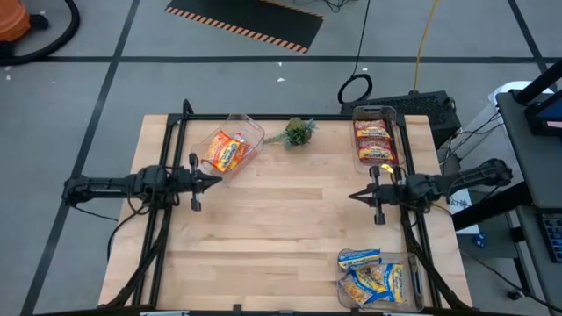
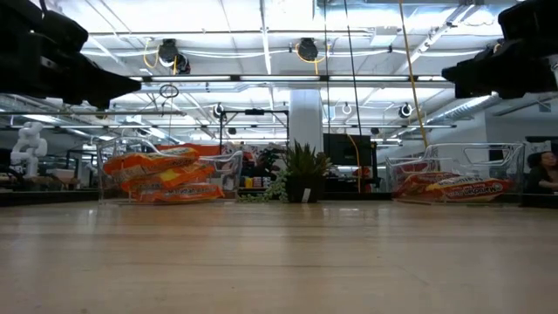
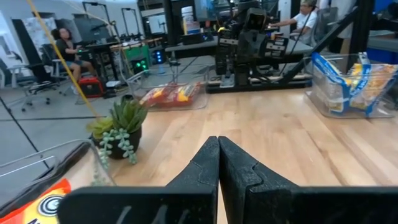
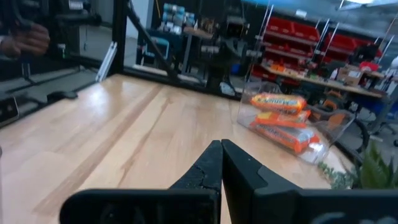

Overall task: Sort Maruchan noodles
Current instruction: Return to Home Position

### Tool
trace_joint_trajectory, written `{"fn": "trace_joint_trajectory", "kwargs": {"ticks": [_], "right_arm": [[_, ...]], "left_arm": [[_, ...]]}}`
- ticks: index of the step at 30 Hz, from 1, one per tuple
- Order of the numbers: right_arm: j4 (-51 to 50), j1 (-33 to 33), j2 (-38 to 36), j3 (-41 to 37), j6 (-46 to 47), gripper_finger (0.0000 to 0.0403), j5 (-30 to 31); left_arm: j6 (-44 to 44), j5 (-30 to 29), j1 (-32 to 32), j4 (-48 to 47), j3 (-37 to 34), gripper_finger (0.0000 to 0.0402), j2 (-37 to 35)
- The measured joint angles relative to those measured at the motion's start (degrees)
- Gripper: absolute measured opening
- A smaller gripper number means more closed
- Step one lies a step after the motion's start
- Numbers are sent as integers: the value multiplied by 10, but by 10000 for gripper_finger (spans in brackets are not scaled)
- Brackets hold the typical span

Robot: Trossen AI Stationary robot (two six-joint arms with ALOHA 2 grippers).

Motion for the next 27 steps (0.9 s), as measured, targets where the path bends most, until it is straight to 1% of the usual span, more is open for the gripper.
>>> {"fn": "trace_joint_trajectory", "kwargs": {"ticks": [5,9,13,17,27], "right_arm": [[-16,0,-48,0,-16,0,0],[-54,0,-85,0,-19,0,-2],[-83,0,-113,0,-17,0,-18],[-87,-8,-112,0,-28,0,-17],[-73,-62,-109,-18,-26,0,-25]], "left_arm": [[-1,0,9,-1,0,4,0],[-1,0,12,-1,0,4,0],[-3,0,12,-1,0,4,0],[-6,0,12,-2,0,4,0],[-14,0,12,-2,0,4,0]]}}
